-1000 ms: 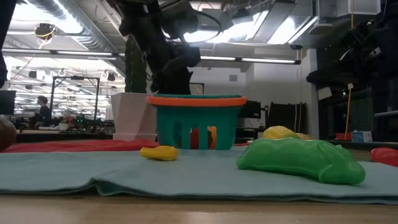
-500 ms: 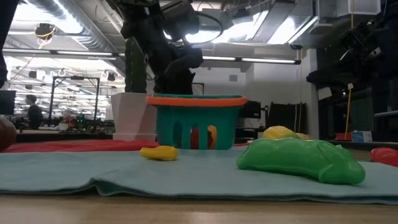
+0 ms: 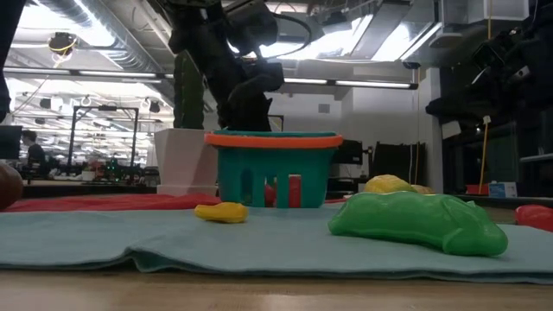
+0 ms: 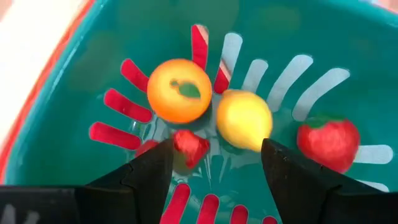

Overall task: Pick and placing Produce into tupperware
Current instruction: Put the kiwi into the basket

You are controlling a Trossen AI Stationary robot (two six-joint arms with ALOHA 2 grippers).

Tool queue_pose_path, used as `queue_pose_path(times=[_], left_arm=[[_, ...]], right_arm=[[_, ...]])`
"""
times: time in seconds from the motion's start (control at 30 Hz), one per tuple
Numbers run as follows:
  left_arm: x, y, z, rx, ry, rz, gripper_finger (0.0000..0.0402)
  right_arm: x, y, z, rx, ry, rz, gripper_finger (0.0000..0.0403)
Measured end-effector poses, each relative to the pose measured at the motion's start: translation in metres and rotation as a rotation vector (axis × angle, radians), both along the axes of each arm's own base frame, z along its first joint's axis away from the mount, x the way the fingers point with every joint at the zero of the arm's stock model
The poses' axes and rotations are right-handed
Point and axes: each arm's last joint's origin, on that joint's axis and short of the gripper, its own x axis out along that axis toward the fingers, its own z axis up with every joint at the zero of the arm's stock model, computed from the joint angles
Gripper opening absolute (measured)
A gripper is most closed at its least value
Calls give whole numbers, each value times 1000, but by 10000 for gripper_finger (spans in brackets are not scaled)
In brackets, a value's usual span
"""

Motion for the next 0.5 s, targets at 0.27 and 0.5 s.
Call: queue_pose_path(times=[0.27, 0.5], left_arm=[[6, -4, 37, 135, -61, -113, 233], [-18, -24, 48, 235, -107, -42, 233]], right_arm=[[0, 0, 0, -26, 4, 4, 73], [0, 0, 0, -27, 2, 6, 73]])
